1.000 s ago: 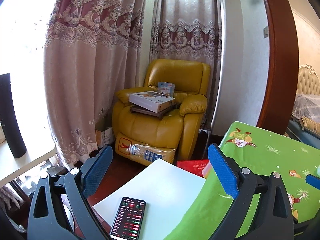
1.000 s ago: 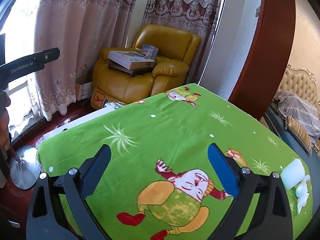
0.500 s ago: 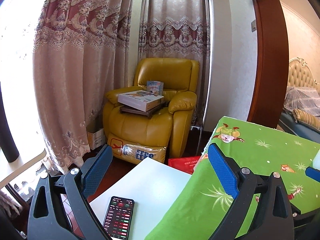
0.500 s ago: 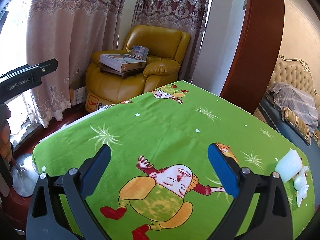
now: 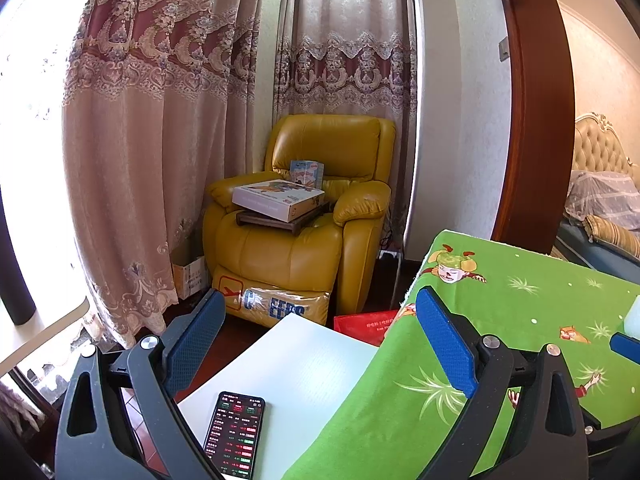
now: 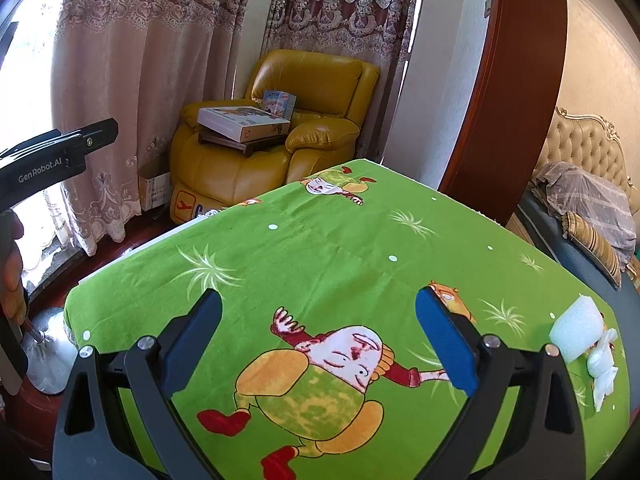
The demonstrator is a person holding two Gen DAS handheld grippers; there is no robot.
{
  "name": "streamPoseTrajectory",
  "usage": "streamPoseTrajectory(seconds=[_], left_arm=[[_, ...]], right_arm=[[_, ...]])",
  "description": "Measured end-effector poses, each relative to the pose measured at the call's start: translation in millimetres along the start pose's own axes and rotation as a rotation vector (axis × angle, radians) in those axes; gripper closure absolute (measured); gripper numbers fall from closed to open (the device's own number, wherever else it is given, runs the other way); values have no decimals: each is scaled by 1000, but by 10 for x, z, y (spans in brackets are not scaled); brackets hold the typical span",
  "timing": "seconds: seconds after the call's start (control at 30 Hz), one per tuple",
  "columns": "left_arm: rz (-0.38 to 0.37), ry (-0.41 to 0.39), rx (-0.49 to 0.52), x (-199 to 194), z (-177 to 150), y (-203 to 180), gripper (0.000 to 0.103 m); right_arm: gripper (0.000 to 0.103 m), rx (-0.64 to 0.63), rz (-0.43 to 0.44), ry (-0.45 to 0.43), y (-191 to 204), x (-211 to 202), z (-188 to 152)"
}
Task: Collect trash
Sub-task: 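Move both open tools back over the table toward the foam block and tissue, then grasp the white foam block with the left tool while the right grasps the tissue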
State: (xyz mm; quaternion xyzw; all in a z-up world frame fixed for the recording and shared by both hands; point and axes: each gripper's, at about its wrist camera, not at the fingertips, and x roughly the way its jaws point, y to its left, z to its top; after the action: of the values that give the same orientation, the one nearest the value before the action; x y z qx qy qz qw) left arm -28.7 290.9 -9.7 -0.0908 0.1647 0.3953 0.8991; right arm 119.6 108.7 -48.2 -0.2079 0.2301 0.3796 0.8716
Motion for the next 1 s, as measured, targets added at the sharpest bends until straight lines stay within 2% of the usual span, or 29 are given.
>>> streamPoseTrajectory(seconds=[0.3, 0.43, 0.53, 0.6, 0.73, 0.87, 1.0], left_arm=[[-26, 22, 12, 50, -18, -114, 13], [-102, 72, 21, 130, -35, -411, 13], [-195, 113, 74, 171, -87, -871, 13], [-275, 138, 118, 176, -118, -1240, 13], [-498, 247, 176, 216, -210, -2107, 13], [-608, 299, 240, 251, -279, -2852, 13], [-670, 308, 344, 202, -371, -3468, 13]], right_arm=[[9, 8, -10, 5, -92, -10, -43], [9, 37, -44, 24, -406, -51, -165], [9, 105, -108, 59, -891, -127, -328], [9, 157, -183, 73, -1295, -234, -479], [9, 239, -346, 108, -2096, -482, -832], [9, 274, -471, 153, -2791, -586, -1129], [10, 329, -465, 219, -3449, -433, -1287]])
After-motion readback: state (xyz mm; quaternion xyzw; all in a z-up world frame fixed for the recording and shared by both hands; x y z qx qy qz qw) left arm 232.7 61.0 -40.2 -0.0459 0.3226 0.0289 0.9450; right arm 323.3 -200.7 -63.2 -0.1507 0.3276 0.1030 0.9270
